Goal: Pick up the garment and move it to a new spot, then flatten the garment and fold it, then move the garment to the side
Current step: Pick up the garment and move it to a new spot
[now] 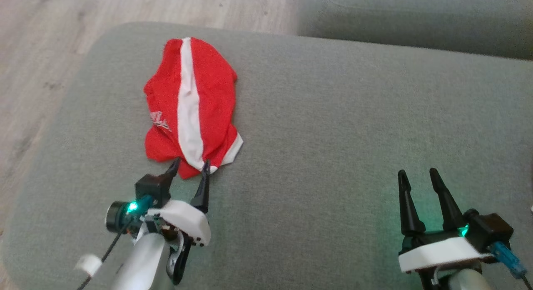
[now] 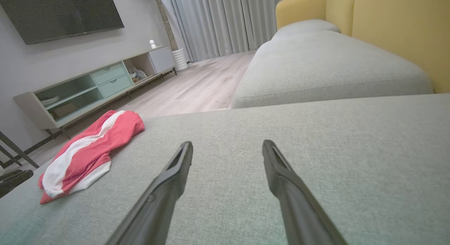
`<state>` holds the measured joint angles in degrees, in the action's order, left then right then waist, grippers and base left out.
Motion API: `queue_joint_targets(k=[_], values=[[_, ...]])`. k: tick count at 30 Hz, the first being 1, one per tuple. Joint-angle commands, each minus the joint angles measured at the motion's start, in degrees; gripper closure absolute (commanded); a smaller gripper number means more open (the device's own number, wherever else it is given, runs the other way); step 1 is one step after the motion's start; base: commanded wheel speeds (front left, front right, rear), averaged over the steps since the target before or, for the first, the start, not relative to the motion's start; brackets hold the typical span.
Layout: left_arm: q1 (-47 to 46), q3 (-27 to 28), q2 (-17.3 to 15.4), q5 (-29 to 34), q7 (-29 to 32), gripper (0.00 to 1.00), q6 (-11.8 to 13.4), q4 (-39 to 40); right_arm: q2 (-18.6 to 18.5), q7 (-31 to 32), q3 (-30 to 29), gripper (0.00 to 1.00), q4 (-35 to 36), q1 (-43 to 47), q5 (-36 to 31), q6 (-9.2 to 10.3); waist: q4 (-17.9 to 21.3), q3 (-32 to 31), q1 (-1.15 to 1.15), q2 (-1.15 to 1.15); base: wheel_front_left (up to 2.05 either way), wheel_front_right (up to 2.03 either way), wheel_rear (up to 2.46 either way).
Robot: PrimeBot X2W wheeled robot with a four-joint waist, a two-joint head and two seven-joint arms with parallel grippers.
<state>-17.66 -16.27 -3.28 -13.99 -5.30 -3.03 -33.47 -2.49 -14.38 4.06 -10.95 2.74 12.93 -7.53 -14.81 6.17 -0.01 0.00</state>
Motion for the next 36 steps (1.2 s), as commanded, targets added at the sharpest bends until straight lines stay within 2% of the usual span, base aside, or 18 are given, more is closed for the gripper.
queue_joint_targets(k=[1, 5, 11, 14, 15, 16, 17, 25, 32, 36], values=[[-3.2, 1.2, -1.0, 0.1, 1.0, 0.00, -0.3, 0.2, -0.4, -0.6, 1.3, 0.00, 1.9, -2.5, -0.8, 0.04, 1.3, 1.4, 0.01, 0.00, 0.00, 0.00, 0.00], [-6.5, 0.6, -1.9, 1.0, 5.3, 0.00, 0.9, -4.7, -0.4, -0.6, 1.7, 0.00, 1.9, -3.4, -1.0, 0.04, 2.9, 2.9, 0.01, 0.00, 0.00, 0.00, 0.00], [-9.4, 1.5, -2.6, 0.8, 8.2, 0.00, 3.2, -9.9, -0.4, -0.6, 2.2, 0.00, 2.0, -4.3, -0.8, 0.04, 5.2, 4.3, 0.01, 0.00, 0.00, 0.00, 0.00], [-10.1, 1.4, -2.7, 0.3, 8.6, 0.00, 2.6, -12.0, -0.4, -0.6, 2.1, 0.00, 1.9, -4.5, -0.7, 0.04, 6.3, 4.5, 0.01, 0.00, 0.00, 0.00, 0.00], [-10.3, 1.4, -2.7, 0.0, 8.2, 0.11, 2.2, -12.2, -0.4, -0.6, 2.1, 0.00, 1.9, -4.5, -0.7, 0.04, 6.6, 4.5, 0.01, 0.00, 0.00, 0.00, 0.00], [-10.5, 1.5, -2.6, -0.2, 7.6, 0.75, 1.8, -12.3, -0.4, -0.6, 2.0, 0.00, 1.9, -4.5, -0.6, 0.04, 6.8, 4.5, 0.01, 0.00, 0.00, 0.00, 0.00], [-10.6, 1.4, -2.6, -0.4, 6.9, 1.00, 1.4, -12.3, -0.4, -0.6, 1.9, 0.00, 1.8, -4.5, -0.5, 0.04, 7.0, 4.3, 0.01, 0.00, 0.00, 0.00, 0.00], [-11.9, -1.4, -1.9, -2.6, 0.1, 1.00, -3.3, -6.6, -0.4, -0.6, 2.1, 0.00, 1.0, -4.1, 0.8, 0.04, 8.3, 1.0, 0.01, 0.00, 0.00, 0.00, 0.00], [-12.9, -5.6, -0.6, -6.2, 0.6, 1.00, -4.2, 3.7, -0.4, -0.6, 2.7, 0.00, 0.6, -3.8, 2.0, 0.04, 11.0, -1.7, 0.01, 0.00, 0.00, 0.00, 0.00], [-12.6, -8.2, 0.1, -8.1, 2.0, 1.00, -3.6, 9.3, -0.4, -0.6, 2.8, 0.00, 0.7, -3.7, 2.7, 0.04, 13.4, -2.3, 0.01, 0.00, 0.00, 0.00, 0.00]])
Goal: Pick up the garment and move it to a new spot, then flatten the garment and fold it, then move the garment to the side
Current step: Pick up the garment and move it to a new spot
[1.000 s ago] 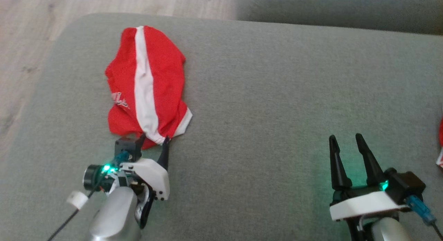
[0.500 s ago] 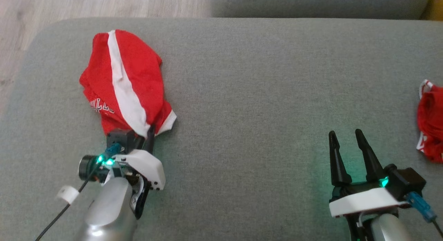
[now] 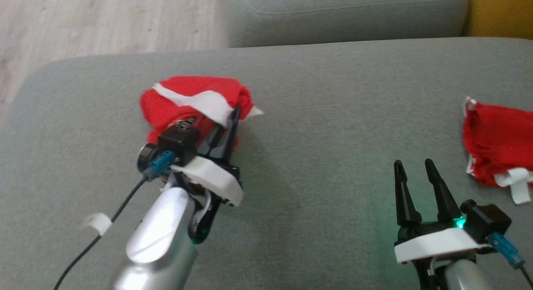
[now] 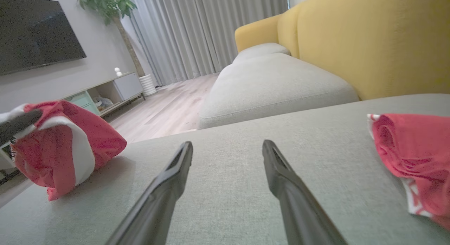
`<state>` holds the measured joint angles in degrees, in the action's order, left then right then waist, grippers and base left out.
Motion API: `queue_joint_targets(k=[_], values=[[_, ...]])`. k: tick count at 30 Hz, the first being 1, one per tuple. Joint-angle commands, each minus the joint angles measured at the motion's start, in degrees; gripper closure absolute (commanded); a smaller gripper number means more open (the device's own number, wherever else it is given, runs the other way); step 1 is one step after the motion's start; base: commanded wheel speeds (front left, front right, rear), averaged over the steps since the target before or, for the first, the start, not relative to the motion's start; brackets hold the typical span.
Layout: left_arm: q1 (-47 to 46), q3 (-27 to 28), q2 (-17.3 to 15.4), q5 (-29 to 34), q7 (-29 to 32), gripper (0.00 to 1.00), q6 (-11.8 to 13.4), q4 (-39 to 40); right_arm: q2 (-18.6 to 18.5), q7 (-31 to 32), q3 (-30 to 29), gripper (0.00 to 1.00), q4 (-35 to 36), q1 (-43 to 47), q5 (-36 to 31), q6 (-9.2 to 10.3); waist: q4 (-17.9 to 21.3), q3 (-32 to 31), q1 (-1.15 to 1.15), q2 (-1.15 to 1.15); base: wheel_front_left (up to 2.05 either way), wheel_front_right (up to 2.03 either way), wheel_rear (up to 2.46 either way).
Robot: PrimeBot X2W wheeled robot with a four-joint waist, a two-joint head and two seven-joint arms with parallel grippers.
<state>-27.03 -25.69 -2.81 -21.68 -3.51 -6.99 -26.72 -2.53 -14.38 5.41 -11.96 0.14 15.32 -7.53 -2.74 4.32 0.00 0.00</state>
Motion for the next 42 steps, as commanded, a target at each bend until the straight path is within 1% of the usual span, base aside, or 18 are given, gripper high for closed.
queue_joint_targets(k=[1, 3, 6, 12, 13, 14, 15, 18, 21, 24, 27, 29, 32, 35, 38, 40, 42], values=[[-3.0, 0.3, -0.2, -1.1, 0.5, 1.00, 1.0, 3.7, -0.3, -0.6, 1.6, 0.00, 1.7, -1.2, 0.4, 0.04, 2.0, -0.4, 0.00, 0.00, 0.00, 0.00, 0.00], [-2.6, -2.2, -0.1, -2.7, 0.9, 1.00, 2.3, 5.7, -0.3, -0.6, 1.9, 0.00, 1.8, -1.4, 0.6, 0.04, 3.4, -0.2, 0.00, 0.00, 0.00, 0.00, 0.00], [-2.4, -7.7, -0.1, -6.5, 1.0, 1.00, 5.2, 7.9, -0.3, -0.6, 2.5, 0.00, 2.1, -2.2, 0.7, 0.04, 6.0, 0.6, 0.00, 0.00, 0.00, 0.00, 0.00], [-3.9, -18.2, -0.1, -12.4, -0.7, 1.00, 10.7, 7.9, -0.3, -0.6, 2.6, 0.00, 3.0, -3.8, 1.5, 0.04, 10.4, 2.2, 0.00, 0.00, 0.00, 0.00, 0.00], [-4.3, -20.0, -0.1, -13.3, -0.9, 0.54, 11.4, 7.6, -0.3, -0.6, 2.5, 0.00, 3.1, -4.0, 1.6, 0.04, 10.8, 2.5, 0.00, 0.00, 0.00, 0.00, 0.00], [-4.3, -20.0, -0.1, -13.3, -0.9, 0.54, 11.4, 7.6, -0.3, -0.6, 2.5, 0.00, 3.1, -4.0, 1.6, 0.04, 10.8, 2.5, 0.00, 0.00, 0.00, 0.00, 0.00], [-4.7, -21.5, -0.1, -14.2, -1.4, 0.00, 12.1, 7.3, -0.3, -0.6, 2.4, 0.00, 3.2, -4.1, 1.7, 0.04, 11.1, 2.7, 0.00, 0.00, 0.00, 0.00, 0.00], [-5.7, -25.2, -0.1, -16.6, -2.3, 0.00, 13.6, 6.0, -0.3, -0.6, 2.2, 0.00, 3.2, -4.3, 1.8, 0.04, 11.5, 3.0, 0.00, 0.00, 0.00, 0.00, 0.00], [-7.1, -26.7, -0.1, -18.2, -4.0, 0.00, 14.6, 4.2, -0.3, -0.6, 1.5, 0.00, 3.3, -4.0, 1.9, 0.04, 10.9, 3.0, 0.00, 0.00, 0.00, 0.00, 0.00], [-8.7, -27.0, -0.1, -18.7, -6.4, 0.00, 14.9, 2.4, -0.3, -0.6, 1.2, 0.00, 3.2, -3.7, 1.7, 0.04, 9.4, 2.5, 0.00, 0.00, 0.00, 0.00, 0.00], [-10.0, -25.5, -0.1, -19.1, -8.5, 0.00, 15.3, 1.2, -0.3, -0.6, 0.7, 0.00, 3.1, -3.4, 1.4, 0.04, 7.3, 1.7, 0.00, 0.00, 0.00, 0.00, 0.00], [-10.9, -24.1, -0.8, -18.5, -9.7, 0.00, 15.9, 0.8, -0.3, -0.6, 0.3, 0.00, 3.1, -3.2, 1.1, 0.04, 5.8, 1.1, 0.00, 0.00, 0.00, 0.00, 0.00], [-11.1, -21.3, -2.7, -18.4, -10.7, 0.00, 16.4, 1.1, -0.3, -0.6, -0.6, 0.00, 3.2, -2.8, 0.7, 0.04, 3.4, 0.4, 0.00, 0.00, 0.00, 0.00, 0.00], [-10.3, -19.1, -6.0, -17.3, -11.2, 0.00, 16.6, 2.0, -0.3, -0.6, -1.6, 0.00, 3.3, -2.3, 0.4, 0.04, 0.8, -0.2, 0.00, 0.00, 0.00, 0.00, 0.00], [-7.6, -17.3, -9.8, -16.0, -11.4, 0.00, 17.3, 2.9, -0.3, -0.6, -2.1, 0.00, 3.3, -1.8, 0.0, 0.04, -1.3, -0.6, 0.00, 0.00, 0.00, 0.00, 0.00], [-5.0, -16.4, -11.8, -15.9, -11.4, 0.00, 17.3, 3.6, -0.3, -0.6, -2.2, 0.00, 3.3, -1.4, -0.2, 0.04, -2.5, -0.7, 0.00, 0.00, 0.00, 0.00, 0.00], [-2.2, -15.2, -13.4, -14.8, -11.5, 0.00, 18.0, 4.7, -0.3, -0.6, -2.2, 0.00, 3.3, -1.2, -0.3, 0.04, -3.5, -0.8, 0.00, 0.00, 0.00, 0.00, 0.00]])
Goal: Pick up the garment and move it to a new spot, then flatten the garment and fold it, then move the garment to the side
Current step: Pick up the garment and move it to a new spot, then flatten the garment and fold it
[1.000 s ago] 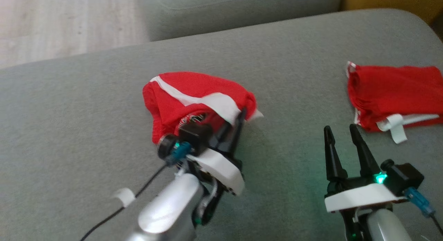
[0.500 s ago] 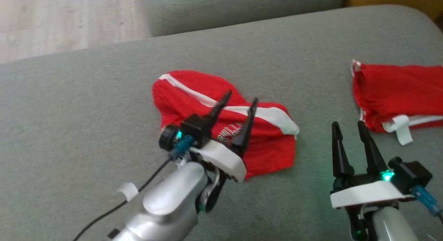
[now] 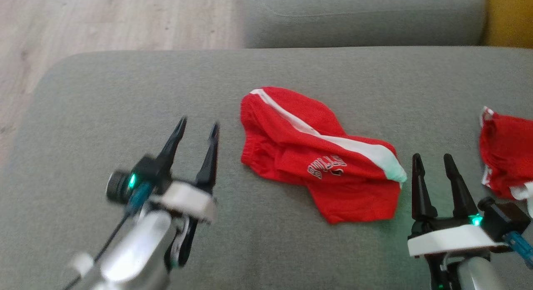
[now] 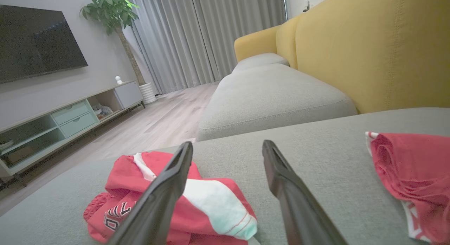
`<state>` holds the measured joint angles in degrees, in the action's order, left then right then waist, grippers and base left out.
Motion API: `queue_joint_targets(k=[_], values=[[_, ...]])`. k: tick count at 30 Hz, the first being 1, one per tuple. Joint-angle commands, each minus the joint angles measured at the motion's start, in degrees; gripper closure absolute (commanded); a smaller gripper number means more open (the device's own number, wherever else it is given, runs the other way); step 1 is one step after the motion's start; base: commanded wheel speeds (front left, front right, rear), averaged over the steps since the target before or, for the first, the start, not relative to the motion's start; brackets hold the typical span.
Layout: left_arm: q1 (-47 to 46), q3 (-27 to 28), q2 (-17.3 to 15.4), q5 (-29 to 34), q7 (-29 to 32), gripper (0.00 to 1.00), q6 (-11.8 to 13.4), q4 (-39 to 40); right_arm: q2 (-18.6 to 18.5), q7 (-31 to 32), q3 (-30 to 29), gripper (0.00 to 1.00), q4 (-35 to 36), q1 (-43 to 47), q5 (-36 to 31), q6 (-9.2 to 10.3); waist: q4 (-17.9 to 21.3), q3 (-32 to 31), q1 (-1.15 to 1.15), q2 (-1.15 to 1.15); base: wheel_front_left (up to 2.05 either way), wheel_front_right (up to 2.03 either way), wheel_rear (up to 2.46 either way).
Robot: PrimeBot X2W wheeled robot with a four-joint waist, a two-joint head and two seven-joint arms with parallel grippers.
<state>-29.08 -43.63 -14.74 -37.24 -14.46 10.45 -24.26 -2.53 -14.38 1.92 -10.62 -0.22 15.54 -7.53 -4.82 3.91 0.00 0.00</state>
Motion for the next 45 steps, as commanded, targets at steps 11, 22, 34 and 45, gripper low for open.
queue_joint_targets(k=[11, 22, 34, 45], values=[[13.1, 10.7, 0.5, 4.8, -0.5, 0.00, 2.2, 8.3, -0.3, -0.6, 1.4, 0.00, 1.5, -2.1, -4.1, 0.04, -5.8, 1.2, 0.00, 0.00, 0.00, 0.00, 0.00], [11.6, 13.0, 5.1, 7.8, -0.5, 0.00, -1.6, 6.4, -3.2, 10.1, 9.7, 0.00, -8.5, -20.9, -4.4, 0.04, -9.4, 6.5, 0.00, 0.00, 0.00, 0.00, 0.00], [9.5, 15.1, 9.9, 11.2, -0.5, 0.00, -5.4, 3.1, -8.0, 16.8, 23.0, 0.00, -29.0, -37.3, 8.9, 0.04, -15.0, 11.3, 0.00, 0.00, 0.00, 0.00, 0.00], [9.1, 17.3, 11.0, 13.4, -0.5, 0.00, -6.5, 1.8, -9.0, 11.2, 30.5, 1.00, -36.3, -41.0, 15.4, 0.04, -14.5, 11.6, 0.00, 0.00, 0.00, 0.00, 0.00]])
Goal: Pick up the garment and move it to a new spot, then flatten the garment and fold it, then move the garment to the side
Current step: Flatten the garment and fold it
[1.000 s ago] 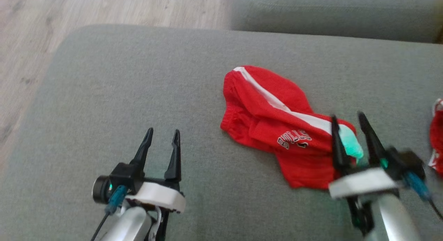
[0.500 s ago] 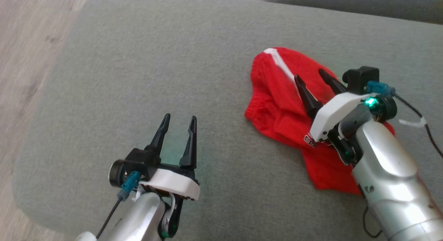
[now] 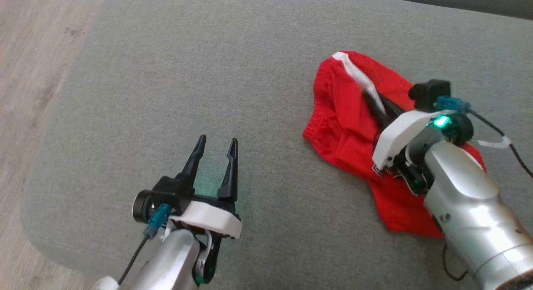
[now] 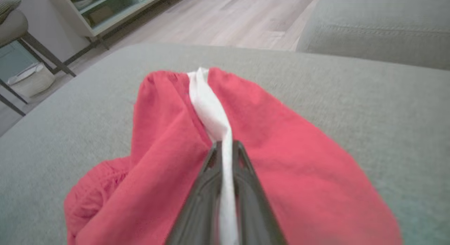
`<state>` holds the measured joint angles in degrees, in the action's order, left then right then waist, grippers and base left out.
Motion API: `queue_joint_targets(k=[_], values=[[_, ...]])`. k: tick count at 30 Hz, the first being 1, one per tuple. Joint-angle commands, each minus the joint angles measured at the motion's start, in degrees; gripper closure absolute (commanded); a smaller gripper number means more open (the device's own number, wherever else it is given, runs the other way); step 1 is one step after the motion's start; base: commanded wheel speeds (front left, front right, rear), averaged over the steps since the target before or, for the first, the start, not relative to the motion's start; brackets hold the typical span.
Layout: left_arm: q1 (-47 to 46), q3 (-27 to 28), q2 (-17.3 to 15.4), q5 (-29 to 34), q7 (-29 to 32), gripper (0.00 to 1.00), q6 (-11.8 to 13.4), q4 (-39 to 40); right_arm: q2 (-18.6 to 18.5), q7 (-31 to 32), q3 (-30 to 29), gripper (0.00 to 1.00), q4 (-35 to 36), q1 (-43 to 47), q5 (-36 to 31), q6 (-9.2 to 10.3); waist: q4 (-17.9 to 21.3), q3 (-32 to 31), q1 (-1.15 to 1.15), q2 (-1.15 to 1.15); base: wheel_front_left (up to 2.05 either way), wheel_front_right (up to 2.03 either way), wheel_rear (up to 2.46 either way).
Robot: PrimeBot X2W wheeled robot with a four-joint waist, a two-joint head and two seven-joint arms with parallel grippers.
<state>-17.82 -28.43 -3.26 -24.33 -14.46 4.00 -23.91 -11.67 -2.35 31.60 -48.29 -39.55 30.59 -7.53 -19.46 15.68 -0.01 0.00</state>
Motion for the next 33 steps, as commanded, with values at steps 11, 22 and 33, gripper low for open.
queue_joint_targets(k=[11, 22, 33], values=[[-0.7, 5.0, -0.2, 1.3, -0.5, 0.00, -0.7, 0.7, 0.2, -11.9, 5.4, 1.00, 6.7, -1.6, -1.6, 0.04, 4.5, -4.8, 0.01, 0.00, 0.00, 0.00, 0.00], [1.2, 6.0, -0.2, 2.2, -0.5, 0.00, -1.4, 0.2, 5.1, -10.0, 12.6, 1.00, 14.4, 11.4, -10.3, 0.04, 9.5, -9.4, 0.01, 0.00, 0.00, 0.00, 0.00], [2.0, 6.8, -1.1, 2.2, -0.5, 0.00, -1.6, -1.1, 7.4, -9.6, 9.4, 0.00, 16.1, 19.4, -12.9, 0.04, 12.8, -12.1, 0.01, 0.00, 0.00, 0.00, 0.00]])
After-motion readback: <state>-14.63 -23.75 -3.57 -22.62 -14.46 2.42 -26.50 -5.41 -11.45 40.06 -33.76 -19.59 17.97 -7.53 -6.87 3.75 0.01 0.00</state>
